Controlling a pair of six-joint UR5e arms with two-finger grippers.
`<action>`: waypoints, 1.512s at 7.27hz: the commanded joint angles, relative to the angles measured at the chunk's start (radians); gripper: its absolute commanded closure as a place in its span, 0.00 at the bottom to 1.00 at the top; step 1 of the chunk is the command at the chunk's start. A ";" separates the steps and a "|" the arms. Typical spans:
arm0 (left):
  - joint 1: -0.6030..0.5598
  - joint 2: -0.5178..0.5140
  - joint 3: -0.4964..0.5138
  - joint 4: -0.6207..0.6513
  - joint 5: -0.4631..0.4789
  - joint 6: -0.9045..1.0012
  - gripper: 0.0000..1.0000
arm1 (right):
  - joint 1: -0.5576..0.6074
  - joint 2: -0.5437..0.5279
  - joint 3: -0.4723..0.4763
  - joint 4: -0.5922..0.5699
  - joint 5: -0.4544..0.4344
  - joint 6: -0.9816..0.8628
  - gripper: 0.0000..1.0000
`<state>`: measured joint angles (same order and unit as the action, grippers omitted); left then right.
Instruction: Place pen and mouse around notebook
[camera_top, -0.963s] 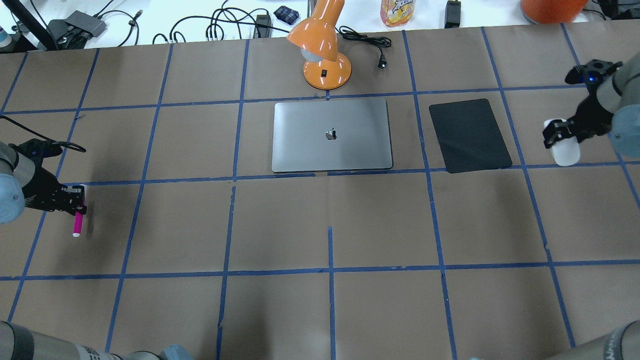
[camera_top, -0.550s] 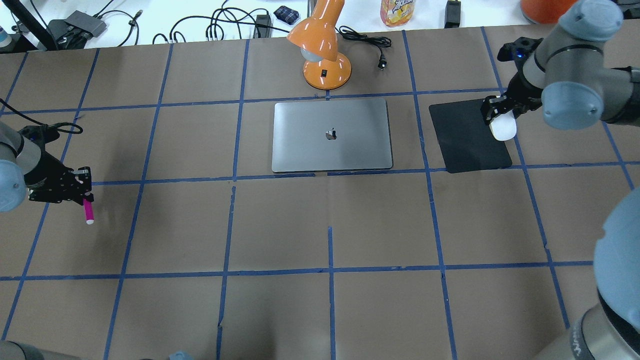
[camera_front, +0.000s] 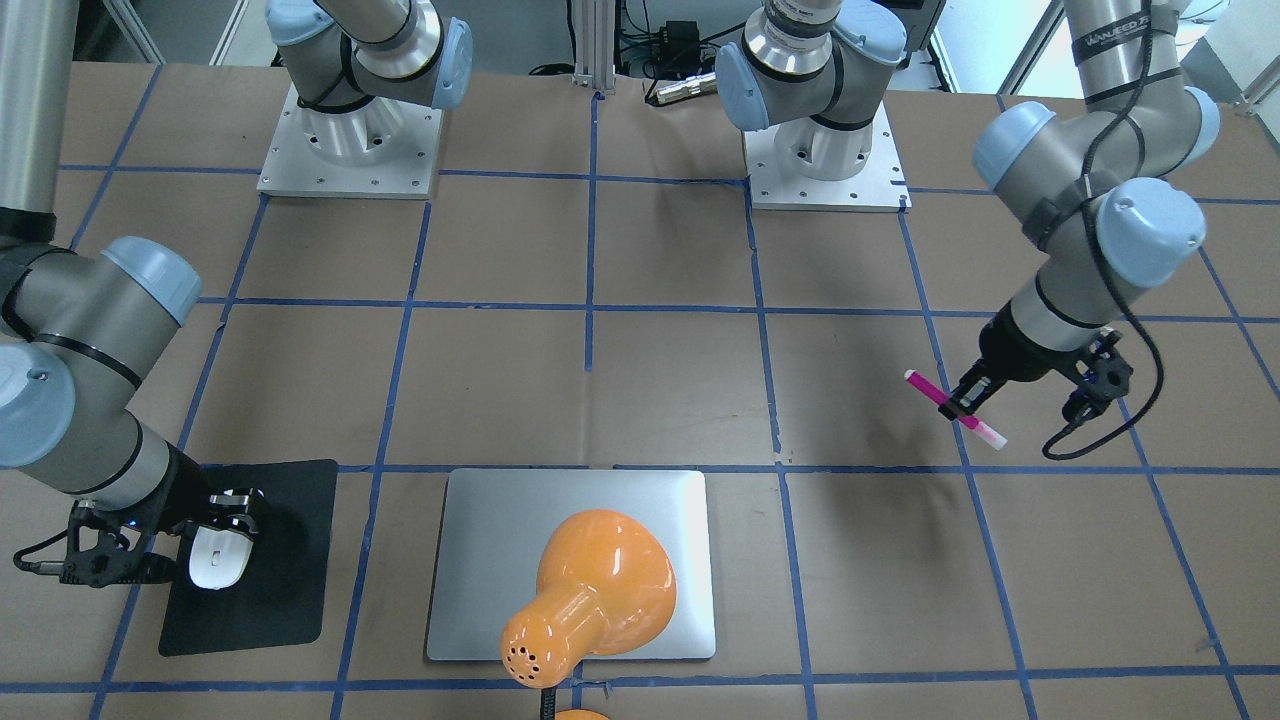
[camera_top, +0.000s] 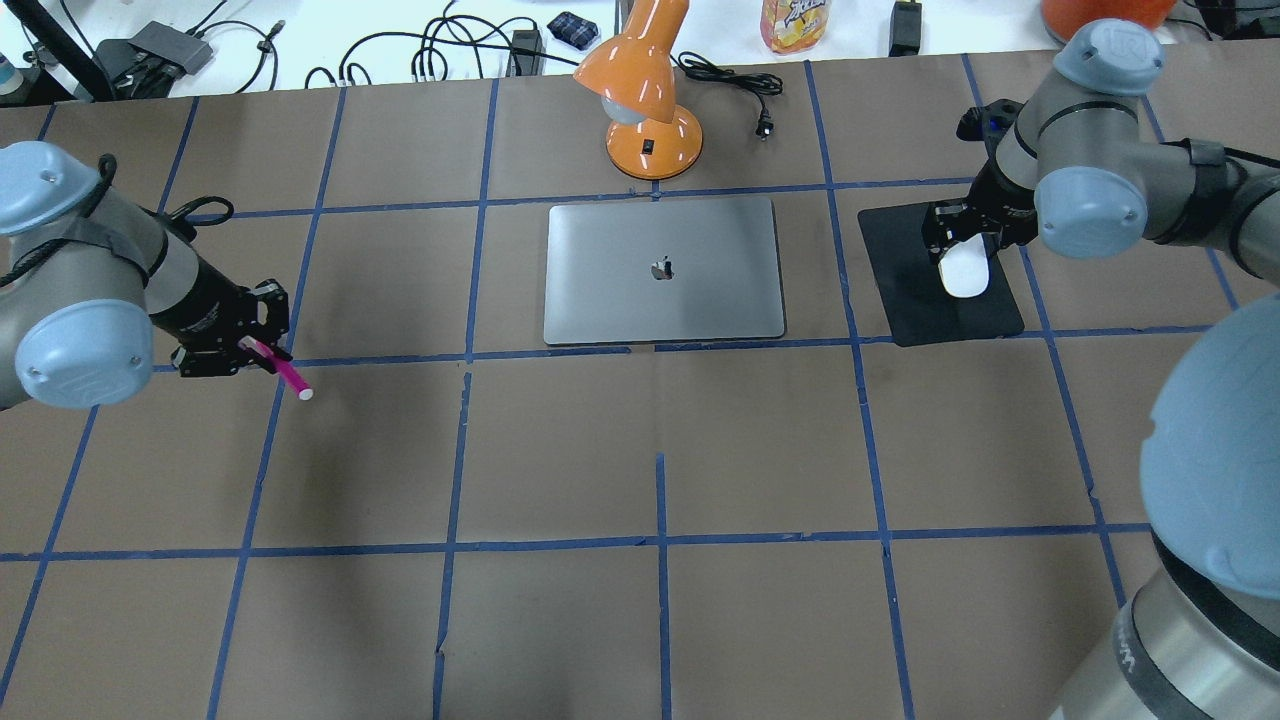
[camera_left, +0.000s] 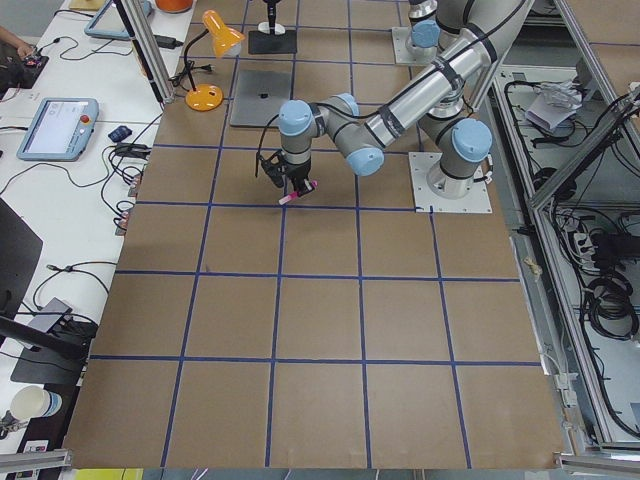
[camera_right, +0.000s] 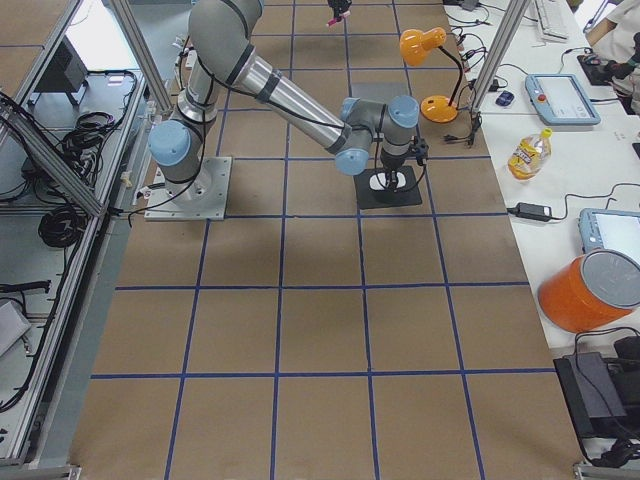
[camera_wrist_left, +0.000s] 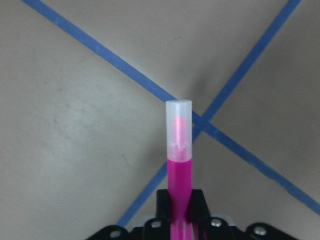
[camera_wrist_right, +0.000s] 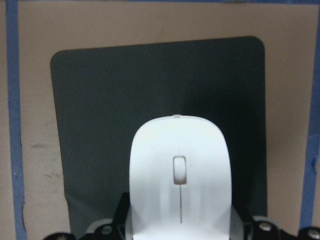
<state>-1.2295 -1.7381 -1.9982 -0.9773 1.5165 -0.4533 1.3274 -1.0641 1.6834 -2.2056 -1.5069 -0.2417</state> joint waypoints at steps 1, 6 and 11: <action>-0.227 -0.007 -0.001 0.008 -0.006 -0.340 1.00 | 0.010 0.012 -0.002 0.003 0.002 0.015 0.43; -0.620 -0.092 0.013 0.077 0.002 -1.066 1.00 | 0.018 0.039 -0.010 -0.013 -0.004 0.013 0.12; -0.791 -0.245 0.163 0.101 0.007 -1.349 1.00 | 0.021 -0.141 -0.082 0.221 -0.004 0.048 0.12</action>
<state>-1.9993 -1.9434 -1.8766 -0.8770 1.5234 -1.7605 1.3471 -1.1278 1.6379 -2.0999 -1.5103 -0.2054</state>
